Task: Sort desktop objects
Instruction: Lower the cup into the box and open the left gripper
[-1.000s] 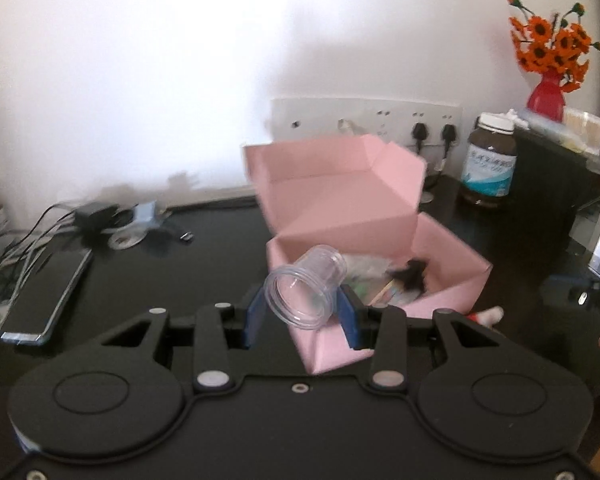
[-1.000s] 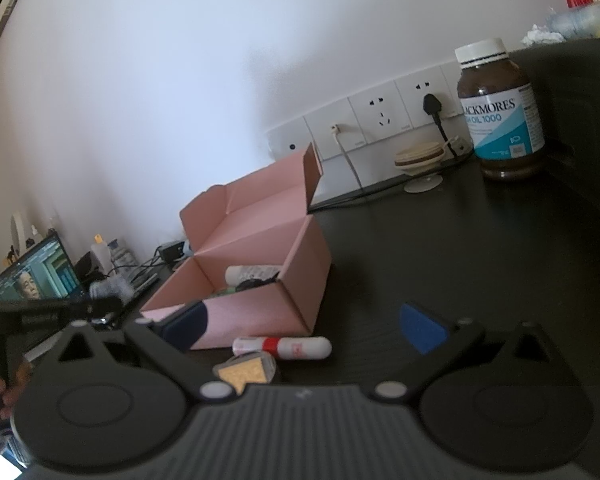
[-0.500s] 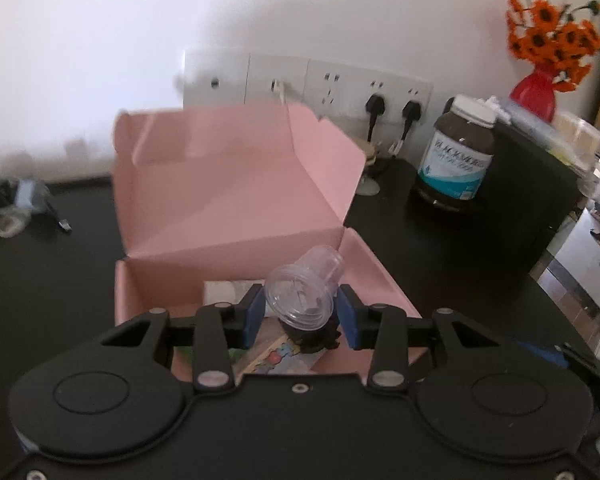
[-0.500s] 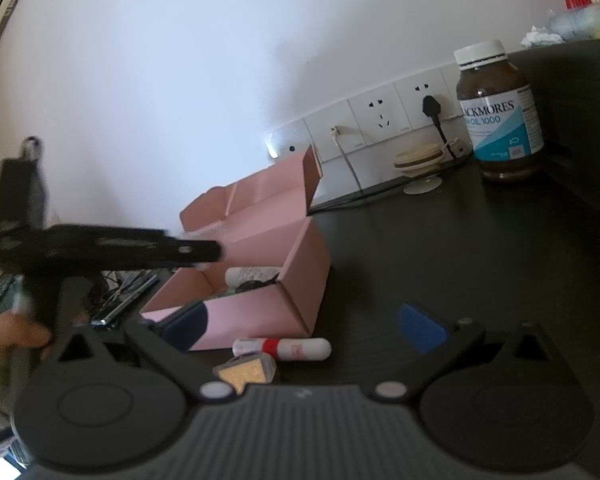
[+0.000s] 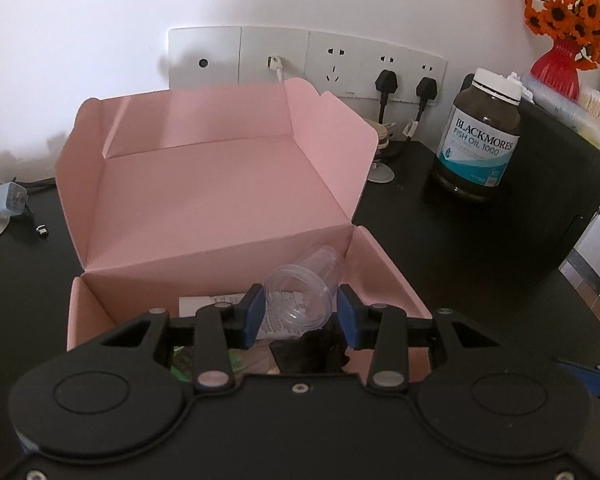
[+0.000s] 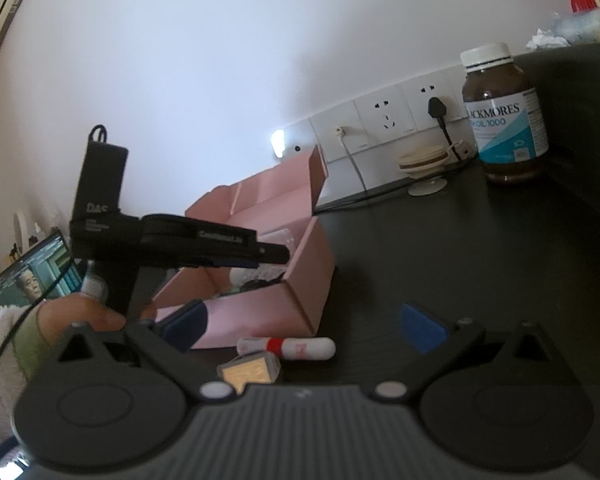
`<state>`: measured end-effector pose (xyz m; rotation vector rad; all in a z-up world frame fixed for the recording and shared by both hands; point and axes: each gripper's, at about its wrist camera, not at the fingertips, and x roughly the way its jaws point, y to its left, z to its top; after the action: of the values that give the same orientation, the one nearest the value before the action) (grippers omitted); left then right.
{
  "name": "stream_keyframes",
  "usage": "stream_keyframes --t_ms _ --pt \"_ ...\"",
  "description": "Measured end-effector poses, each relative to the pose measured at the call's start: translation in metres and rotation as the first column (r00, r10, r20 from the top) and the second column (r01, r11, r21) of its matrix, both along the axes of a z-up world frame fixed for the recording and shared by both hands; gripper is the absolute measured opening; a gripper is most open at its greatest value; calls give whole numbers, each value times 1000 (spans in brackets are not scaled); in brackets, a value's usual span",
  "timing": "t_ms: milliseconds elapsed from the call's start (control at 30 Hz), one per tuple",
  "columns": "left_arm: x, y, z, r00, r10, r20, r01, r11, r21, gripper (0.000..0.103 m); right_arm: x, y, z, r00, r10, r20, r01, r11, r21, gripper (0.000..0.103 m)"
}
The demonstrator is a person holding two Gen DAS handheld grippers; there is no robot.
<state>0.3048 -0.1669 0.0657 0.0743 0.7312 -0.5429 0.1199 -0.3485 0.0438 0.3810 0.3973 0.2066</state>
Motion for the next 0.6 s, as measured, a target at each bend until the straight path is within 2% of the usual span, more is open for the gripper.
stream_keyframes --t_ms 233,600 --pt "6 -3 -7 1000 7 -28 -7 1000 4 40 0 1 0 1000 0 2 0 1000 -2 102" --pt "2 -12 -12 998 -38 -40 39 999 22 39 0 1 0 1000 0 -1 0 1000 0 102"
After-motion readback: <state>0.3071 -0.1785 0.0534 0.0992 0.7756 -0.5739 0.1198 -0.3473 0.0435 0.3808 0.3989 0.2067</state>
